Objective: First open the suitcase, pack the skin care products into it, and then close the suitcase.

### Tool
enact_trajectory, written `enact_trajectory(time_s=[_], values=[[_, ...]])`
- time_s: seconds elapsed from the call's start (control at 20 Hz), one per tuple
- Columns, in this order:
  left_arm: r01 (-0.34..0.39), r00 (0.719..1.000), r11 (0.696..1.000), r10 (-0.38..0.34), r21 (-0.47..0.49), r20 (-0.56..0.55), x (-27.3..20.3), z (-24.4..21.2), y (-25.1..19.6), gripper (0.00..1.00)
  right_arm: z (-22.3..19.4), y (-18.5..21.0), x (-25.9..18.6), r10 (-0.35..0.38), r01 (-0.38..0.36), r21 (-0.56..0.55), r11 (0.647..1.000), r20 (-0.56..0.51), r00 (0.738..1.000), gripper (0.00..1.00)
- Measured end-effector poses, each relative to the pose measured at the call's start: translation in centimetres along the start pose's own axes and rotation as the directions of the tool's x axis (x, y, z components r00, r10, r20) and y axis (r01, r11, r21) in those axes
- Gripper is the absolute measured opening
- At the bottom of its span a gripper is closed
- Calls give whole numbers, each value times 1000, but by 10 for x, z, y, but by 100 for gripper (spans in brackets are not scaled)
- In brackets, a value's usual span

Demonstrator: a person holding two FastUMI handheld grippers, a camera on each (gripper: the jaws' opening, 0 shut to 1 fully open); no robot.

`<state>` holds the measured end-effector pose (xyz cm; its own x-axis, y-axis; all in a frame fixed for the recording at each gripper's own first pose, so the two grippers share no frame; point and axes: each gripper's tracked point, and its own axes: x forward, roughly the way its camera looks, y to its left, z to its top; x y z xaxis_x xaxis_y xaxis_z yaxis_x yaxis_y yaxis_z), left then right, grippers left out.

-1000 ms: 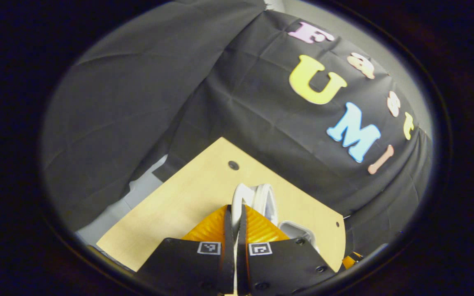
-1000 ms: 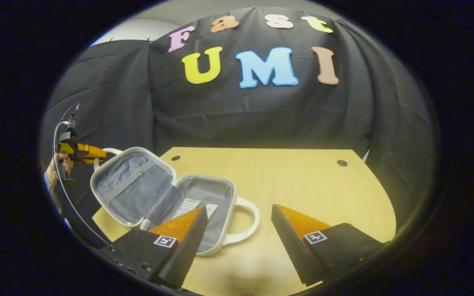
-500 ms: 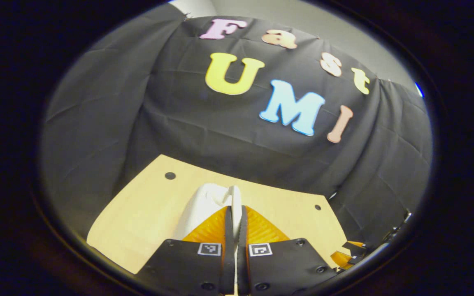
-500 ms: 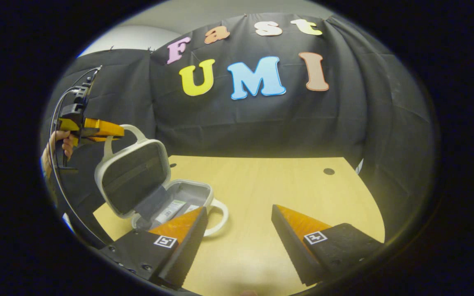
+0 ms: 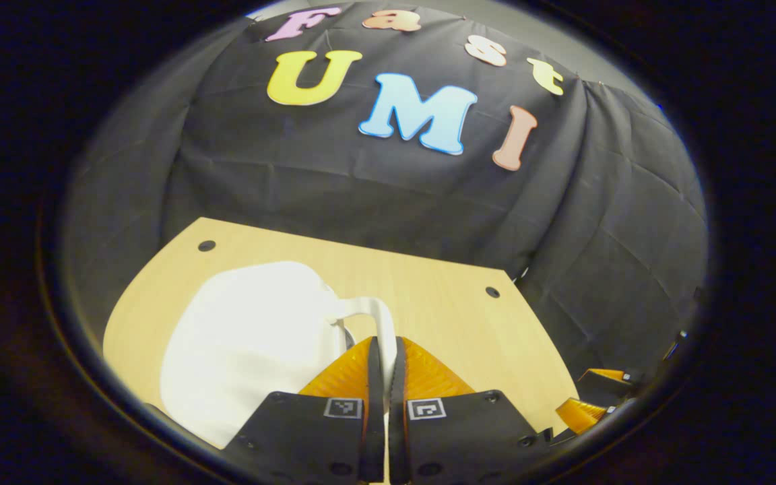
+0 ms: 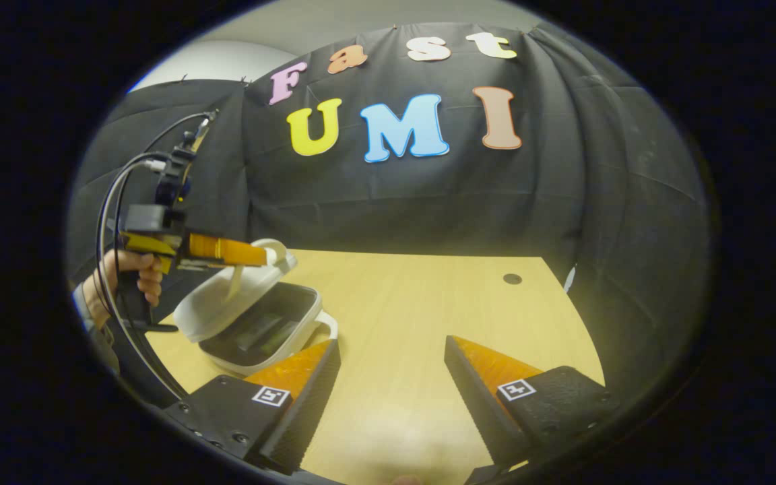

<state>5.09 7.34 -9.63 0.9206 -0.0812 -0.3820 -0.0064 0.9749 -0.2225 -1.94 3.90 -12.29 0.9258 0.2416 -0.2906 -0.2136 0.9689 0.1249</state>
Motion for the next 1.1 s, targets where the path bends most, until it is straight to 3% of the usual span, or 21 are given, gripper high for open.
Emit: enact_trajectory(time_s=[0.2, 0.45, 0.55, 0.6, 0.65, 0.8, 0.85, 1.0, 1.1], values=[[3, 995, 998, 3, 61, -99, 36, -53, -9, 11, -4, -9, 2, -41, 42, 29, 999, -28, 999, 96], [28, 990, 998, -21, 50, -143, 54, -77, -12, 12, -1, -14, -2, -89, 89, 24, 996, -28, 996, 96], [42, 990, 997, -33, 67, -134, 53, -79, -17, 20, 3, -14, -3, -106, 107, 39, 994, -16, 994, 96], [41, 994, 996, -32, 78, -109, 51, -74, -20, 18, 7, -15, -4, -117, 117, 44, 992, -9, 993, 96], [35, 997, 995, -28, 97, -78, 45, -67, -21, 28, 10, -16, -6, -131, 131, 50, 990, -2, 991, 96], [38, 999, 989, -42, 140, 21, 19, -41, -29, 25, 26, -18, -15, -166, 163, 67, 984, 34, 986, 96], [32, 997, 988, -41, 151, 60, 6, -32, -34, 35, 31, -19, -20, -182, 179, 64, 982, 51, 982, 96], [19, 983, 984, -51, 179, 177, -35, -4, -50, 47, 45, -28, -34, -226, 221, 59, 973, 99, 969, 95], [3, 970, 979, -53, 206, 239, -58, 9, -66, 64, 51, -33, -43, -239, 232, 64, 971, 130, 962, 95]])
